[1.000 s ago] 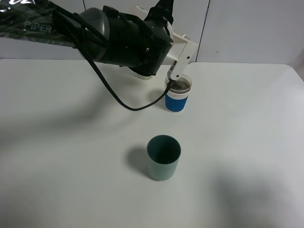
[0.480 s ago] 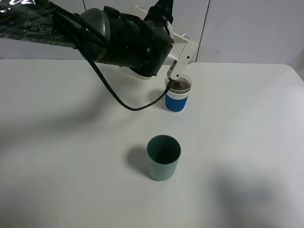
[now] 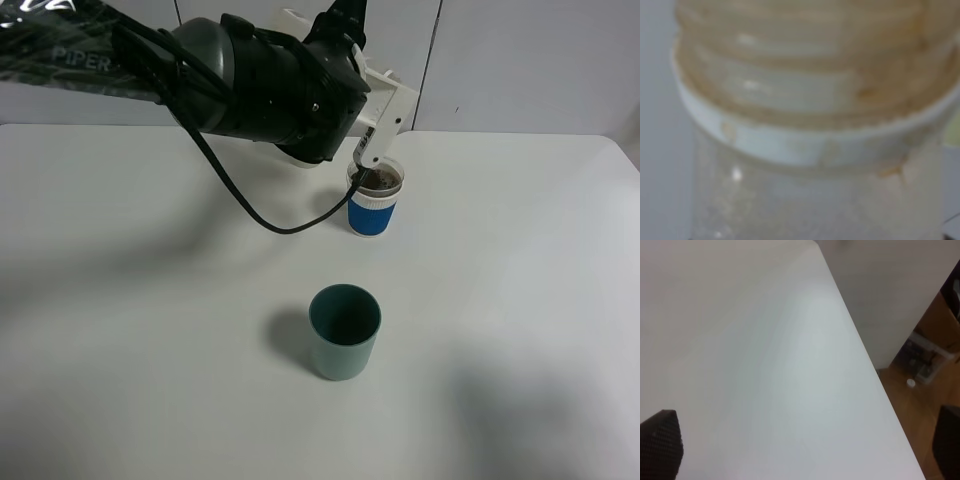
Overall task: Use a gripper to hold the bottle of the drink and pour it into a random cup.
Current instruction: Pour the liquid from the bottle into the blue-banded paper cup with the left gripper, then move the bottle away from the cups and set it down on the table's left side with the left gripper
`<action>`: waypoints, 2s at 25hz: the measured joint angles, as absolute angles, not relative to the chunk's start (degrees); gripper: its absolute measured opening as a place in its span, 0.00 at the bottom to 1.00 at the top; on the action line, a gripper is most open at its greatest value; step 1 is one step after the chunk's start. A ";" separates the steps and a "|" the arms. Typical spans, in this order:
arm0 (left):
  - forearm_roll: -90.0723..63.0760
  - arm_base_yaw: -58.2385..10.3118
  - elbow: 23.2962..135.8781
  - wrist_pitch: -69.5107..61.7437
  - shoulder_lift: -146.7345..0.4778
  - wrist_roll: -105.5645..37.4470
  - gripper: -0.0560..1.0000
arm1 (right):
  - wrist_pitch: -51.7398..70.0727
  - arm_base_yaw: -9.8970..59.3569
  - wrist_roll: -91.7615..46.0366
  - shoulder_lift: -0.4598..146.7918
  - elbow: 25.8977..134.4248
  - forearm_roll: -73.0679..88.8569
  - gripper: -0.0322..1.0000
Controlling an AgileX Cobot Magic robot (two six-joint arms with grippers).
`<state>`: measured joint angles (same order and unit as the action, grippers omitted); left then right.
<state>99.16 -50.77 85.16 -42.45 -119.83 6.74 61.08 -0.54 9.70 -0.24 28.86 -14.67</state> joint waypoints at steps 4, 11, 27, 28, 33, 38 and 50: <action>99.16 -50.99 85.16 -42.45 -119.83 6.74 0.38 | 61.08 -0.54 9.70 -0.24 28.86 -14.67 1.00; 99.16 -51.36 85.16 -42.49 -119.83 6.74 0.38 | 61.08 -0.54 9.70 -0.24 28.86 -14.67 1.00; 93.65 -51.36 85.16 -40.81 -119.75 22.24 0.38 | 61.08 -0.54 9.70 -0.24 28.86 -14.67 1.00; 92.64 -51.36 85.16 -40.54 -119.62 23.15 0.38 | 61.08 -0.54 9.70 -0.24 28.86 -14.67 1.00; 87.62 -51.36 85.16 -38.67 -118.70 28.06 0.38 | 61.08 -0.54 9.70 -0.24 28.86 -14.67 1.00; 82.81 -50.97 85.16 -36.02 -116.95 32.26 0.38 | 61.08 -0.54 9.70 -0.24 28.86 -14.67 1.00; 66.09 -46.73 85.16 -24.17 -115.06 32.79 0.38 | 61.08 -0.54 9.70 -0.24 28.86 -14.67 1.00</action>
<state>66.09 -46.73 85.16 -24.17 -115.06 32.79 61.08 -0.54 9.70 -0.24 28.86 -14.67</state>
